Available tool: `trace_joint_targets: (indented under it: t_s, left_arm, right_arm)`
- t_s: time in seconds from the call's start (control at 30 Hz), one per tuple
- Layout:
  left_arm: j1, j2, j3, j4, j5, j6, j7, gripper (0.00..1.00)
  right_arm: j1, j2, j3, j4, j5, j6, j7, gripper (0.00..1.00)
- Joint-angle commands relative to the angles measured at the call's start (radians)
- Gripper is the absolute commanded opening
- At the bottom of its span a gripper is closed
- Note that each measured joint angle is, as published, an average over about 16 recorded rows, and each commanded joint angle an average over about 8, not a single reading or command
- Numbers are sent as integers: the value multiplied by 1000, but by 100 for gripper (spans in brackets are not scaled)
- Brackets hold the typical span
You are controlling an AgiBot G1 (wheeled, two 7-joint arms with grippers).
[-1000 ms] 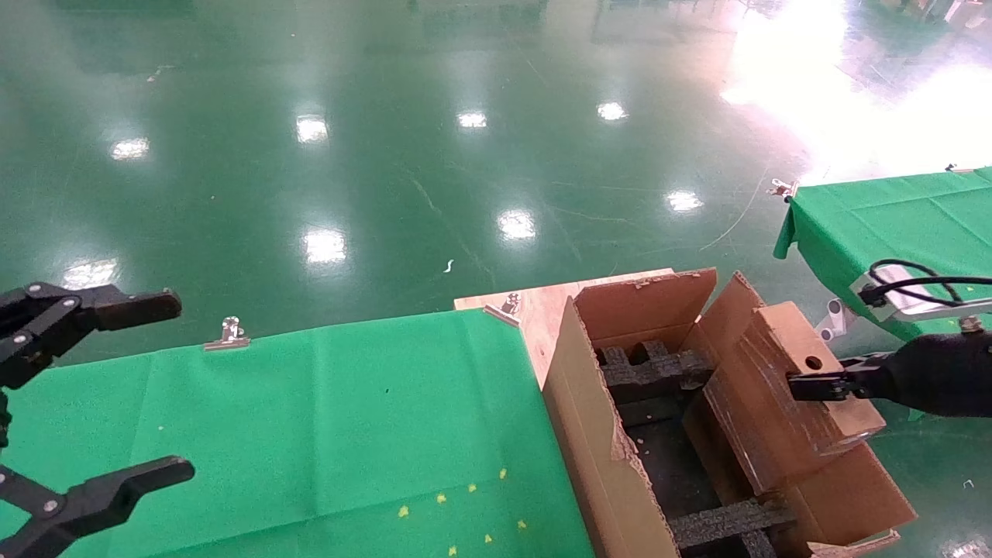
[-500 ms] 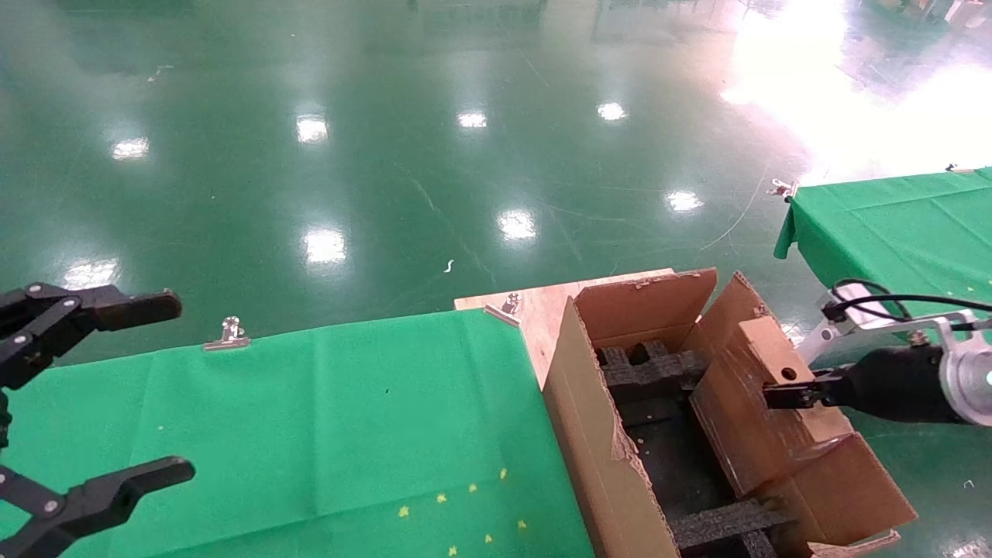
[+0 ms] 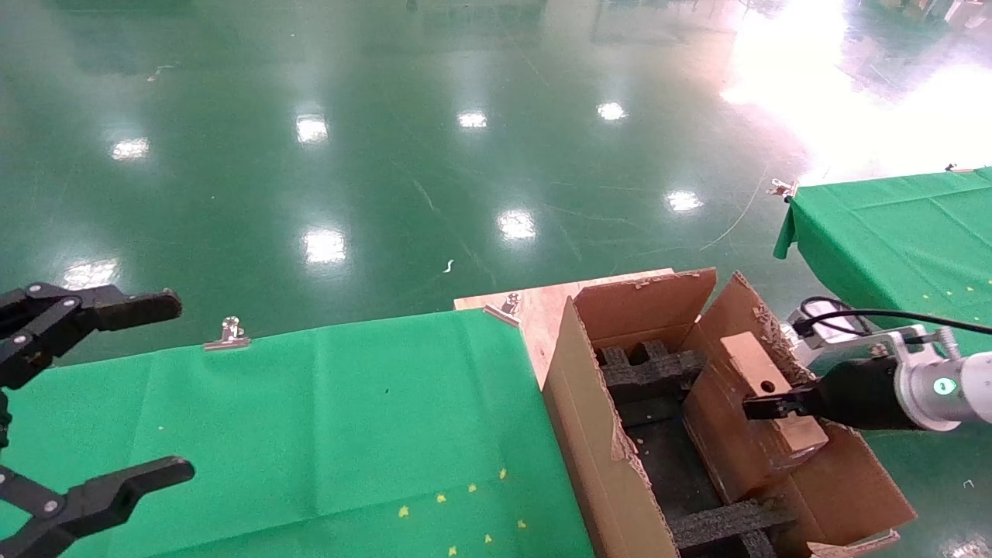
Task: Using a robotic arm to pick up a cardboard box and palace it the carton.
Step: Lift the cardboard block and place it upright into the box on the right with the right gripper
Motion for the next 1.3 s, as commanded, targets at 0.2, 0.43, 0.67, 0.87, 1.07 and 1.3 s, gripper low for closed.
trace_joint_targets:
  t_s: [0.2,0.43,0.67,0.87,1.07,1.3]
  left_arm:
    - [0,0,0,0,0,0,0,100]
    - [0,0,0,0,0,0,0,100]
    - [0,0,0,0,0,0,0,100]
    - [0,0,0,0,0,0,0,100]
    - [0,0,0,0,0,0,0,100]
    - [0,0,0,0,0,0,0,100]
  right_arm:
    - [-36,-58,0,-82,28,9,-41,0]
    - [-70,-112,-1,-156,41,16,-81,0]
    - [-106,-162,0,-218,58,25,-116,0]
    - [-130,-202,4,-272,72,32,-140,0]
    - [-144,-230,7,-314,82,32,-153,38]
    - [-150,-237,8,-326,85,32,-155,100]
